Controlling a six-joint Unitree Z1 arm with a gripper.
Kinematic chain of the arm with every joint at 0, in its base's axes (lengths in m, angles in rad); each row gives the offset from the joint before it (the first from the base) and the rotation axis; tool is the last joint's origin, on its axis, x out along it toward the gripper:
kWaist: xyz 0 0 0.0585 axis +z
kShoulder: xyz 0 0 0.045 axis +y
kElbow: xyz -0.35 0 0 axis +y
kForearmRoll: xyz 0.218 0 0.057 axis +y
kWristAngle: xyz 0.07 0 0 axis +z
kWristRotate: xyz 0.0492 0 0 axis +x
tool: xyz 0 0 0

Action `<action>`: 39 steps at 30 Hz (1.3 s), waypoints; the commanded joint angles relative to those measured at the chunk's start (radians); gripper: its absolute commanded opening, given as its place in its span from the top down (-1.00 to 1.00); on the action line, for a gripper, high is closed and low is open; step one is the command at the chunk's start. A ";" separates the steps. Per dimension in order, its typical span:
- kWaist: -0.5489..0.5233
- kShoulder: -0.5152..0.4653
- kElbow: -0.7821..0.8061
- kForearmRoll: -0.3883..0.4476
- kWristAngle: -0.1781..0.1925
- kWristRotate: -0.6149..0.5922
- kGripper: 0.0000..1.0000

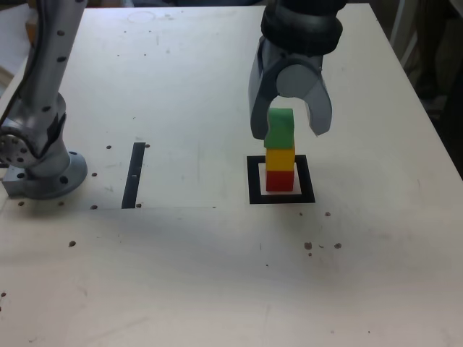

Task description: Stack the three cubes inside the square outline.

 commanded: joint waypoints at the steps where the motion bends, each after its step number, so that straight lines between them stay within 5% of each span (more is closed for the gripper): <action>1: 0.002 -0.031 -0.001 0.015 0.001 -0.005 -0.99; 14: -0.028 -0.257 0.061 0.035 -0.003 -0.030 -0.99; 28: -0.029 -0.614 0.509 0.010 0.057 0.034 -0.99; 39: -0.029 -0.689 0.876 -0.191 0.057 0.049 -0.99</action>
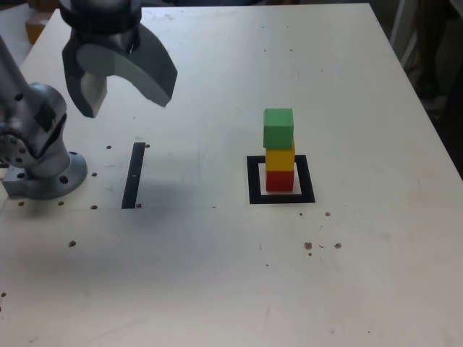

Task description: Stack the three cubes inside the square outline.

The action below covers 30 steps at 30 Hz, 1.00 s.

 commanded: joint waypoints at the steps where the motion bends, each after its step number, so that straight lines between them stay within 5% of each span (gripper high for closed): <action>1: -0.001 -0.022 0.092 -0.064 -0.001 0.002 -0.99; 17: -0.003 -0.004 0.427 -0.323 -0.029 -0.062 -1.00; 21: -0.007 -0.003 0.471 -0.417 -0.010 -0.063 -1.00; 30: -0.007 0.025 0.469 -0.420 -0.010 -0.064 -1.00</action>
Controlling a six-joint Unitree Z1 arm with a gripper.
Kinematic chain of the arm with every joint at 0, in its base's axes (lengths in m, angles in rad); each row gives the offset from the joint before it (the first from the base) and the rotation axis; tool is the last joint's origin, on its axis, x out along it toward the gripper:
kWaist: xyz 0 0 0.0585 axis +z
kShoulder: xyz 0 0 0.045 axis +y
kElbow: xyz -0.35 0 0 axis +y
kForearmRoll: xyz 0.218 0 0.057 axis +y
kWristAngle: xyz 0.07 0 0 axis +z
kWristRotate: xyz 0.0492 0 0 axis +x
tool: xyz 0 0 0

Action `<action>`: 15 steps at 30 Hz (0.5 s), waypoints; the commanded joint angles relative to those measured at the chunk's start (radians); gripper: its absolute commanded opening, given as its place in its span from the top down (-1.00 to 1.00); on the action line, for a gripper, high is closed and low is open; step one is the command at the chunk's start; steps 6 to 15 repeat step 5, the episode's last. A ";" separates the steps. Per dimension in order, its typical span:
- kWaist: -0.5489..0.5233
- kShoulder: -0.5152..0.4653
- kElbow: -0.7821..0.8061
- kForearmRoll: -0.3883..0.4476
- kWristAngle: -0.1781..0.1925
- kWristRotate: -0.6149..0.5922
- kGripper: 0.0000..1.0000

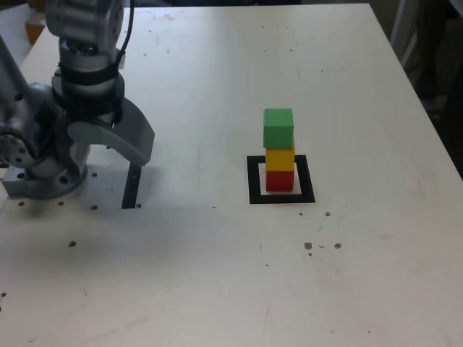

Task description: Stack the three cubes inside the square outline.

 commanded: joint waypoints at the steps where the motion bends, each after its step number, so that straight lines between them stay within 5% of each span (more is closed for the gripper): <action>1: -0.001 0.021 -0.013 0.007 -0.001 -0.001 -1.00; 15: -0.001 0.051 -0.036 0.016 0.000 -0.001 -1.00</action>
